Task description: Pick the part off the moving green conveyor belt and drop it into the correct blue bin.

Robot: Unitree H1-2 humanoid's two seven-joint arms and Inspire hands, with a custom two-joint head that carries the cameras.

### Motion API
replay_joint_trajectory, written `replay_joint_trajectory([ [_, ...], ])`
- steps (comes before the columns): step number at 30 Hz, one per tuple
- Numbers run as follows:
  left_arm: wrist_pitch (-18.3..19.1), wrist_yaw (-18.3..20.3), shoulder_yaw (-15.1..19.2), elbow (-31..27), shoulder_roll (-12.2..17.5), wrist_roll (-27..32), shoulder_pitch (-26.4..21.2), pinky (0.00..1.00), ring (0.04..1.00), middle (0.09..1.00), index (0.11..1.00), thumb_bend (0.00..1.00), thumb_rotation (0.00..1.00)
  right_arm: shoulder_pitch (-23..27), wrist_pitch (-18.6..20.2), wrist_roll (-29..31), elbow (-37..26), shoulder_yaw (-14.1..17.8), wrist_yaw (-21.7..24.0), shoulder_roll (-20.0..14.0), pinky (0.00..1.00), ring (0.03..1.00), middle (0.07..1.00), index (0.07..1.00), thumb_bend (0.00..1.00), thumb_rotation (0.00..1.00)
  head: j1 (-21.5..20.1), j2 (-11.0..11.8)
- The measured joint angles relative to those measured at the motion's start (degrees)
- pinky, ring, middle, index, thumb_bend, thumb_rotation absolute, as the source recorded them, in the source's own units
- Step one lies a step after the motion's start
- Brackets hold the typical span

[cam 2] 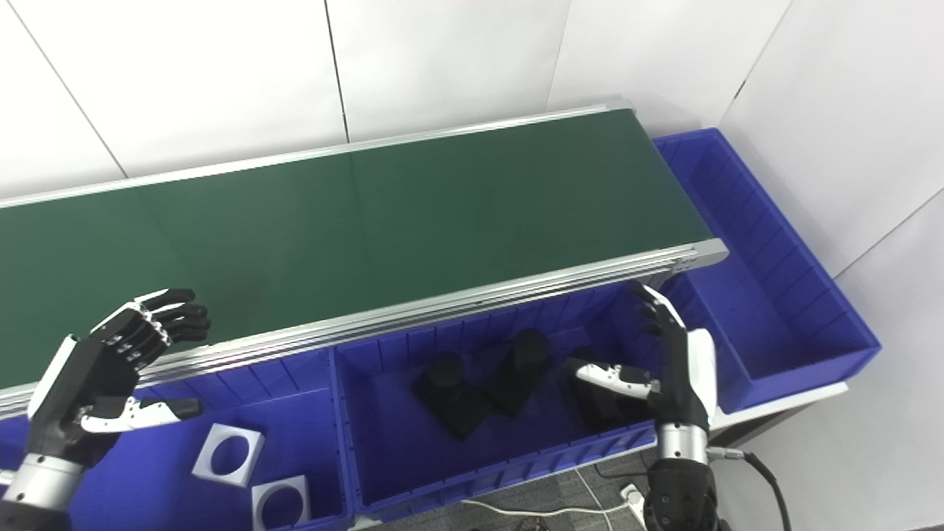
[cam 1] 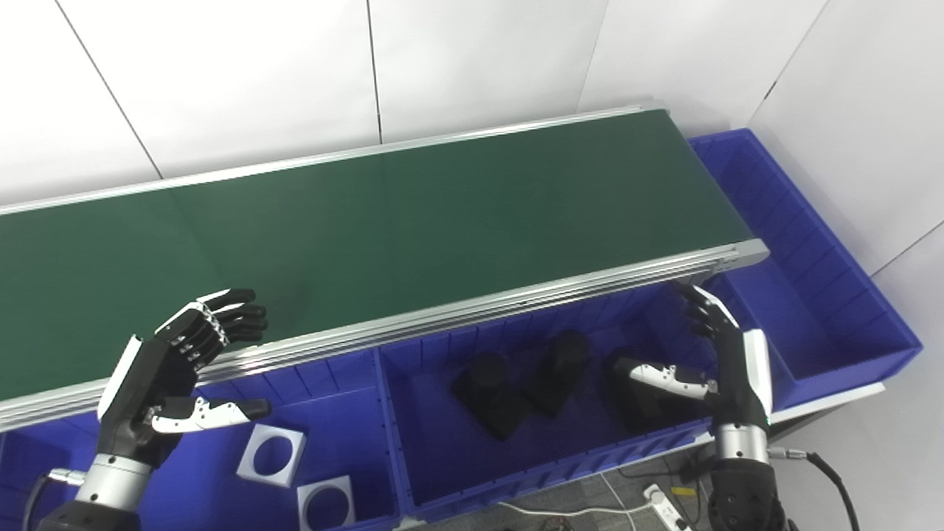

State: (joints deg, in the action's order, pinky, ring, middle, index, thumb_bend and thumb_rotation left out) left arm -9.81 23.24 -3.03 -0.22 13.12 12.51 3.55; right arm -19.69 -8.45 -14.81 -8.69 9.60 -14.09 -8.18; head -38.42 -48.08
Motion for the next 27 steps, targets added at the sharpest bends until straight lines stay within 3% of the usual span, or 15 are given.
replay_joint_trajectory([
  [4, -0.2, 0.0, -0.7, 1.1, -0.8, -0.1, 0.0, 0.68, 0.679, 0.702, 0.736, 0.94, 0.0, 1.2, -0.9, 3.7, -5.1, -3.9, 4.4, 0.1, 0.61, 0.709, 0.814, 0.766, 1.0, 0.21, 3.2, -0.2],
  [6, -0.2, -0.1, -1.1, 1.2, -1.3, -0.4, 0.1, 0.66, 0.673, 0.698, 0.734, 0.94, 0.0, 2.3, -1.1, 4.9, -6.4, -5.5, 5.9, 0.6, 0.61, 0.704, 0.809, 0.766, 1.0, 0.22, 5.9, -0.5],
  [8, -0.4, -0.2, -1.5, 1.2, -1.8, -1.5, 0.1, 0.66, 0.663, 0.693, 0.736, 0.93, 0.0, 3.5, -1.1, 5.6, -7.9, -7.6, 7.4, 1.1, 0.61, 0.72, 0.835, 0.786, 1.0, 0.23, 11.3, -1.2],
  [10, -0.8, -0.5, -2.0, 1.2, -2.1, -2.8, 0.1, 0.65, 0.655, 0.689, 0.735, 0.93, 0.0, 5.0, -1.1, 6.2, -8.7, -10.1, 9.6, 1.4, 0.63, 0.736, 0.854, 0.8, 1.0, 0.24, 11.9, -1.3],
  [11, -1.3, -0.6, -2.2, 1.3, -2.3, -3.4, 0.0, 0.65, 0.653, 0.688, 0.735, 0.93, 0.0, 6.0, -1.1, 6.9, -8.7, -11.4, 10.9, 1.4, 0.63, 0.741, 0.86, 0.805, 1.0, 0.25, 14.3, -1.3],
  [15, -2.5, -1.0, -2.5, 2.4, -2.9, -4.7, -0.1, 0.66, 0.665, 0.705, 0.742, 0.93, 0.0, 10.2, -1.2, 8.1, -5.5, -13.5, 13.5, 1.6, 0.65, 0.748, 0.851, 0.798, 1.0, 0.29, 18.7, -1.3],
  [19, -2.5, -1.6, -3.0, 2.8, -3.9, -5.9, 0.0, 0.65, 0.674, 0.714, 0.742, 0.94, 0.0, 12.2, -1.2, 9.1, -2.4, -15.2, 15.3, 1.8, 0.64, 0.724, 0.835, 0.788, 1.0, 0.27, 23.3, -1.4],
  [27, -2.8, -3.8, -5.1, 3.3, -6.1, -10.2, 0.1, 0.66, 0.684, 0.722, 0.754, 0.96, 0.04, 13.5, -1.2, 7.2, 3.8, -16.1, 15.3, 4.4, 0.55, 0.642, 0.774, 0.743, 0.95, 0.09, 30.9, -1.7],
])
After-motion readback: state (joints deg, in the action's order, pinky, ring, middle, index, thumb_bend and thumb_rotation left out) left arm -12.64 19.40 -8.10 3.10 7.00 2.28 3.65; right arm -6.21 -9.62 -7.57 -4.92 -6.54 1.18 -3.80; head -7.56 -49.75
